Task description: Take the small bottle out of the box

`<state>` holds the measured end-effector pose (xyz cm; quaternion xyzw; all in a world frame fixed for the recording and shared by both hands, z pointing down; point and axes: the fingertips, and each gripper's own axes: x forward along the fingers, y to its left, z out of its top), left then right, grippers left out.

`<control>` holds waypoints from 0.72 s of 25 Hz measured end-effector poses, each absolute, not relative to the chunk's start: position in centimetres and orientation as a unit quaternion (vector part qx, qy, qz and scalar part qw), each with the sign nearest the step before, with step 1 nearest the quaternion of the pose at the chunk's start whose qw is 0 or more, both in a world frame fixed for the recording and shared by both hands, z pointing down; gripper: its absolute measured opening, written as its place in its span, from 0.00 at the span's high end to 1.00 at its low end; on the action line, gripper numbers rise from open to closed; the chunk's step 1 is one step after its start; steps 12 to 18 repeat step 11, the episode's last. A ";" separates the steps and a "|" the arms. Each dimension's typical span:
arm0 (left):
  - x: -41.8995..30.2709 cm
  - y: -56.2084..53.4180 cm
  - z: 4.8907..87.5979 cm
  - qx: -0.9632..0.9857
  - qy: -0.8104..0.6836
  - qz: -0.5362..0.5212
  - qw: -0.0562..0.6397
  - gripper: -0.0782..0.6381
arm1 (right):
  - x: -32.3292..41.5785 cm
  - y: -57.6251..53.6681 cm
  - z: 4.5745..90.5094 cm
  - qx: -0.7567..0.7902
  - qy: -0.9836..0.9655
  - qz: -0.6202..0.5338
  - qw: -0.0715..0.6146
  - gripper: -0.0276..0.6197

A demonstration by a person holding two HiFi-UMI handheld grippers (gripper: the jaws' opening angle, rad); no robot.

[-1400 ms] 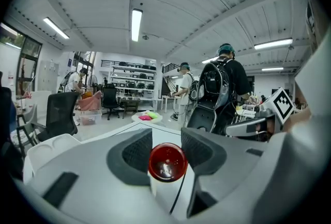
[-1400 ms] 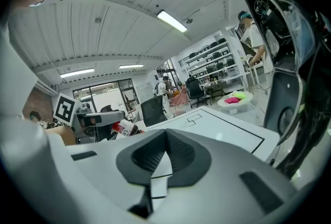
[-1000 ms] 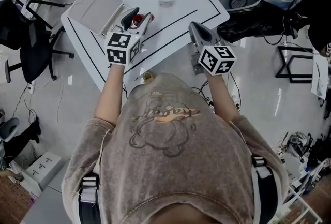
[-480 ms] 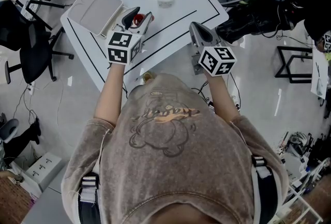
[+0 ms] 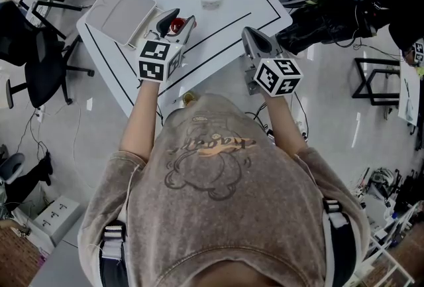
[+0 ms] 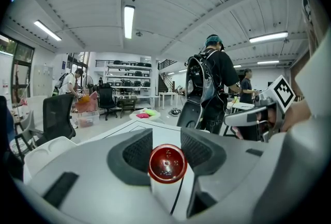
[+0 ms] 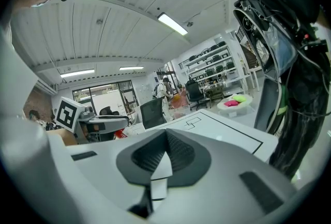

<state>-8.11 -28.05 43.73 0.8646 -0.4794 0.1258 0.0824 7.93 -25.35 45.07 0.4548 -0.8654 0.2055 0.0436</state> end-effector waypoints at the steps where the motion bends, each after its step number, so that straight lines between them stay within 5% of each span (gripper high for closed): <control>1: -8.2 -28.2 43.8 0.864 -0.480 0.126 0.083 0.65 | 7.9 -25.4 45.1 0.455 -0.865 0.206 0.044 0.96; 18: -8.6 -28.7 43.8 0.863 -0.483 0.123 0.087 0.65 | 7.9 -25.9 45.1 0.458 -0.864 0.206 0.045 0.96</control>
